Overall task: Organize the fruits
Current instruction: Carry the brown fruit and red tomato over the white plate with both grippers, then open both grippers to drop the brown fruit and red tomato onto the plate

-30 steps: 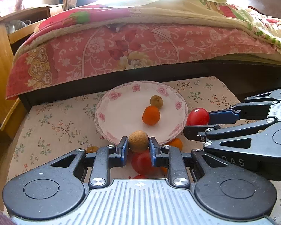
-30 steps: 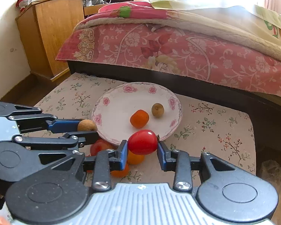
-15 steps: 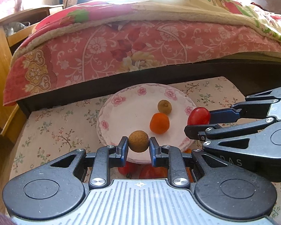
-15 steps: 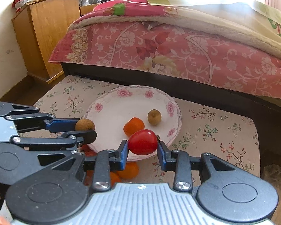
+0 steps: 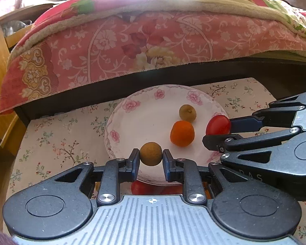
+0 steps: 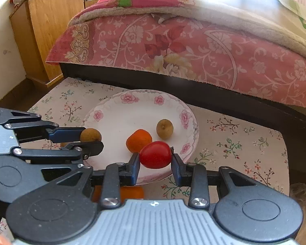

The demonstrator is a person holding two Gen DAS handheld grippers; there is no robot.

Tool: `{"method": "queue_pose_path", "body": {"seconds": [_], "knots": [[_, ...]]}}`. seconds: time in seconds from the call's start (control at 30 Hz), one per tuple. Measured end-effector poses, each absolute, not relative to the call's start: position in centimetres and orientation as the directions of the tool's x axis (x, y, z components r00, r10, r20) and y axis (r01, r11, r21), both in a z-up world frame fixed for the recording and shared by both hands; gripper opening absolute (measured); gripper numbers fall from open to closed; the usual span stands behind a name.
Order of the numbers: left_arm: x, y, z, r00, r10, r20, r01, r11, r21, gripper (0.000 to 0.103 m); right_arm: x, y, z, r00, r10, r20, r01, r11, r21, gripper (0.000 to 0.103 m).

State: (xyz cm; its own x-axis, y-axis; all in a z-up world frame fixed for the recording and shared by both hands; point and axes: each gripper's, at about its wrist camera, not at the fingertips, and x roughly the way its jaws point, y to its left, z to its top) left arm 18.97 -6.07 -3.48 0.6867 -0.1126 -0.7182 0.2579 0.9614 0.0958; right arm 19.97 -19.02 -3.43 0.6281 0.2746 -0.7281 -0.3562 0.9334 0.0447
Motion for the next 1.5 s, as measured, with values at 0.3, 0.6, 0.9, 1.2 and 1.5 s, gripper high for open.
{"method": "queue_pose_path", "body": {"seconds": [0.3,0.6,0.9,1.2,1.5], "knots": [[19.6,-5.9,-4.0,0.683,-0.105,-0.722,0.247,0.964,0.093,0.030,20.6,-18.7,-3.9,0.634,0.267,-0.726,-0.356,0.934,0.033,0.038],[19.8,-5.7,-4.1,0.678,-0.101,-0.728,0.243,0.966,0.093,0.033,20.9,-18.5,-4.1,0.633,0.269,-0.726,-0.363,0.931,0.028,0.038],[19.8,-5.8,-3.9,0.686,-0.100,-0.721,0.241,0.966,0.096,0.042,21.1,-18.9,-3.8,0.648,0.265,-0.714,-0.353,0.935,0.026,0.039],[19.4,-5.6,-3.1,0.703,-0.110,-0.702,0.241,0.966,0.090,0.048,21.1,-19.6,-2.7,0.669,0.277,-0.690,-0.340,0.939,0.046,0.042],[18.9,-4.9,-2.6,0.714,-0.111,-0.691,0.228,0.970,0.079,0.050,20.8,-20.7,-1.7,0.693,0.269,-0.669,-0.310,0.949,0.061,0.042]]}}
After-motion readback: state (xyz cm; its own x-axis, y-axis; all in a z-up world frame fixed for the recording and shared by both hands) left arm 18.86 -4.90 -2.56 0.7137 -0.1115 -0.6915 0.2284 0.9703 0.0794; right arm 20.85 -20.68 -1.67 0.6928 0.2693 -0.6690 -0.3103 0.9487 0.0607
